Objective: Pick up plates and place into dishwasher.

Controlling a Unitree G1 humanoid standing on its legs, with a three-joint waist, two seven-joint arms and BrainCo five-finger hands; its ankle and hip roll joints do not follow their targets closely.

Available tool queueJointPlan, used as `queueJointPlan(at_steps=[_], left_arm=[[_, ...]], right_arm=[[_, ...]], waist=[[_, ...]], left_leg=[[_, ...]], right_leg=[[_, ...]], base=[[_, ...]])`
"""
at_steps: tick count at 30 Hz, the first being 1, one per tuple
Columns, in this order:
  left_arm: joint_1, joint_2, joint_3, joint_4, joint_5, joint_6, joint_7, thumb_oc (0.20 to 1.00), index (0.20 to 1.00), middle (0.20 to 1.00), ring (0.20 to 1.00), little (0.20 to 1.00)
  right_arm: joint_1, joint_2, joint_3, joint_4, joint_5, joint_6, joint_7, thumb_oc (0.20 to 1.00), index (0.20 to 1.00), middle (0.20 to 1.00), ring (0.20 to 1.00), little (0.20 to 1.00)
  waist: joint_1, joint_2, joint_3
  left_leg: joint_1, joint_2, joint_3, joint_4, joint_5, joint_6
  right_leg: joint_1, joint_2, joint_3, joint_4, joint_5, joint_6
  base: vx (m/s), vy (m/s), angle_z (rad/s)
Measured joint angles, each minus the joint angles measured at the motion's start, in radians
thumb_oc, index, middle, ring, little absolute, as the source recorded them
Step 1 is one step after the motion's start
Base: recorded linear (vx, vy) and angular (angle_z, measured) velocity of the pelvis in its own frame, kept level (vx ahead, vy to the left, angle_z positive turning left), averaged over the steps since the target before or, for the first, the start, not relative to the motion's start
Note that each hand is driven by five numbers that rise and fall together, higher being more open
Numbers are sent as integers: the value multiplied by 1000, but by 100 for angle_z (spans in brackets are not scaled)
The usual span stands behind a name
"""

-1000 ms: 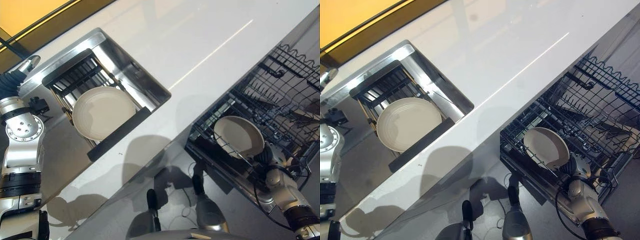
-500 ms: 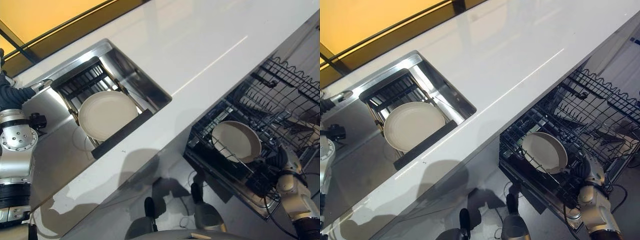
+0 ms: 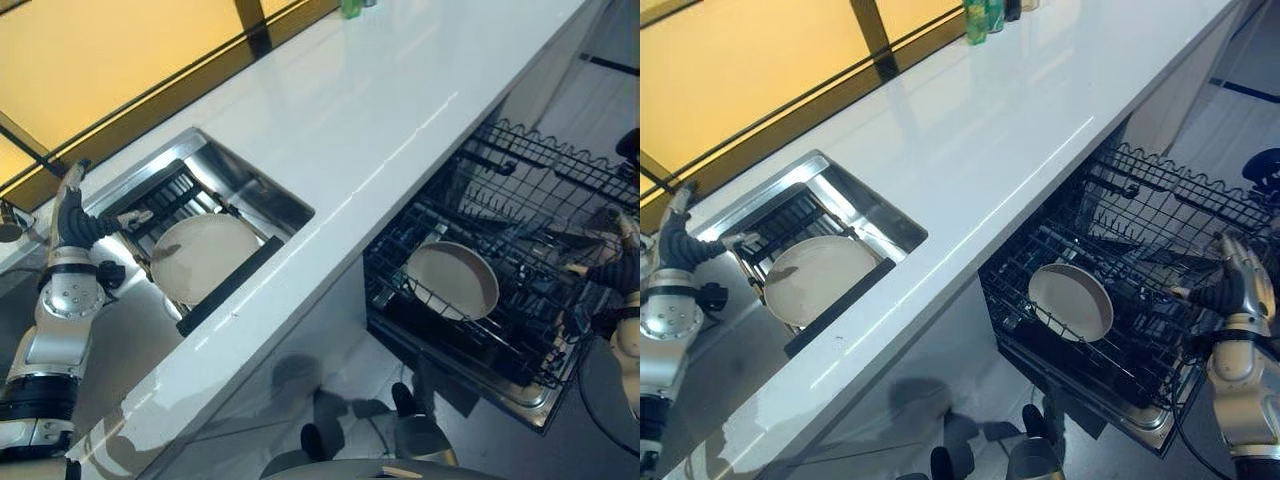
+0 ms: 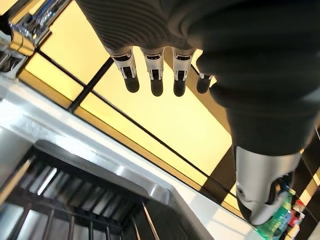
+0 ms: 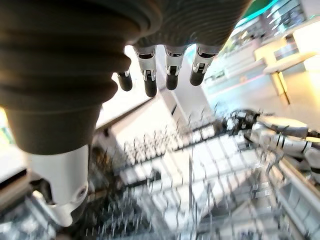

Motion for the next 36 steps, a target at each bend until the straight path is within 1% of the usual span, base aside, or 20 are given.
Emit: queueJointPlan(at_steps=[1,2,4,7,11,12,14,17,20,24,27,29,33,36], left_arm=[[24,-15,2,-4,0,0,-4,1000,1000,1000,1000,1000],[39,-27,1,-7,0,0,-9,1000,1000,1000,1000,1000],[40,-53,0,-7,1,0,-10,1000,1000,1000,1000,1000],[40,-57,-1,-7,1,3,-9,1000,1000,1000,1000,1000],[40,-57,-3,-5,1,20,-11,1000,1000,1000,1000,1000],[40,-57,-3,-3,1,23,-15,1000,1000,1000,1000,1000],[40,-57,-3,12,1,31,-31,1000,1000,1000,1000,1000],[39,-57,-3,50,1,52,-32,1000,1000,1000,1000,1000],[38,-55,-3,77,0,69,-29,1000,1000,1000,1000,1000],[26,-38,-6,91,-1,69,-16,1000,1000,1000,1000,1000],[-30,17,-42,118,-11,69,0,1000,1000,1000,1000,1000],[-87,35,-45,126,-23,69,13,1000,1000,1000,1000,1000],[-168,43,-47,148,-48,69,20,1000,1000,1000,1000,1000],[-195,76,-58,154,-51,66,23,1000,1000,1000,1000,1000]], right_arm=[[5,-6,-12,-16,14,-5,0,1000,1000,1000,1000,1000],[6,-14,-17,-23,22,-9,-1,1000,1000,1000,1000,1000],[24,-21,-24,-24,39,-27,-2,1000,1000,1000,1000,1000],[34,-23,-25,-28,65,-43,-3,1000,1000,1000,1000,1000],[34,-23,-25,-46,101,-61,-6,1000,1000,1000,1000,1000],[34,-23,-25,-53,110,-66,-6,1000,1000,1000,1000,1000],[32,-24,-25,-65,115,-72,-6,1000,1000,1000,1000,1000],[31,-24,-24,-66,115,-75,-4,1000,1000,1000,1000,1000],[26,-25,-23,-66,115,-75,-4,1000,1000,1000,1000,1000],[-9,-36,-7,-65,139,-76,-7,1000,1000,1000,1000,1000],[-54,-37,25,-63,155,-76,-37,1000,1000,1000,1000,1000],[-76,-36,61,-63,161,-74,-54,1000,1000,1000,1000,1000],[-112,-35,111,-63,163,-63,-82,1000,1000,1000,1000,1000],[-116,-35,118,-63,164,-58,-105,1000,1000,1000,1000,1000]], waist=[[0,10,-5],[-4,16,-6],[-6,11,-11],[-10,4,-12],[-11,4,-12],[-10,2,-11],[-9,0,-10],[-7,-8,-4],[-4,-23,6],[-2,-59,32],[-3,-94,78],[-1,-109,116],[-4,-107,178],[-2,-109,184]], left_leg=[[7,-2,-22,-3,-17,2],[6,-6,-32,-4,-29,-11],[-9,-23,-27,-5,-31,-10],[-31,-46,-25,-22,-16,12],[-28,-48,-24,-24,-8,9],[-27,-48,-20,-24,-3,0],[-24,-49,-17,-25,-4,-4],[-16,-52,-12,-26,-6,-6],[-5,-54,-7,-30,-6,-6],[-34,-64,9,-11,-6,-5],[-108,-75,18,34,-12,0],[-155,-76,19,76,-21,-2],[-213,-75,20,160,-56,-3],[-263,-74,21,215,-80,-1]], right_leg=[[-5,4,15,5,2,5],[-13,3,28,17,0,13],[-43,-14,40,50,-10,28],[-88,-35,41,74,-13,40],[-95,-30,41,72,-8,42],[-94,-30,41,71,-7,41],[-92,-31,41,68,-6,41],[-81,-35,43,62,-4,45],[-74,-37,47,60,-4,46],[-104,-41,67,64,3,54],[-165,-48,79,76,21,62],[-194,-47,85,76,36,58],[-212,-43,91,76,46,55],[-239,-42,92,85,49,54]], base=[[-1,203,-52],[-30,232,-41],[-48,252,-19],[-34,200,-2],[24,171,-1],[54,166,-2],[62,163,-3],[65,161,-2],[15,128,-3],[-113,66,-10],[-146,19,-4],[-94,31,-3],[-36,25,-3],[-25,15,-1]])
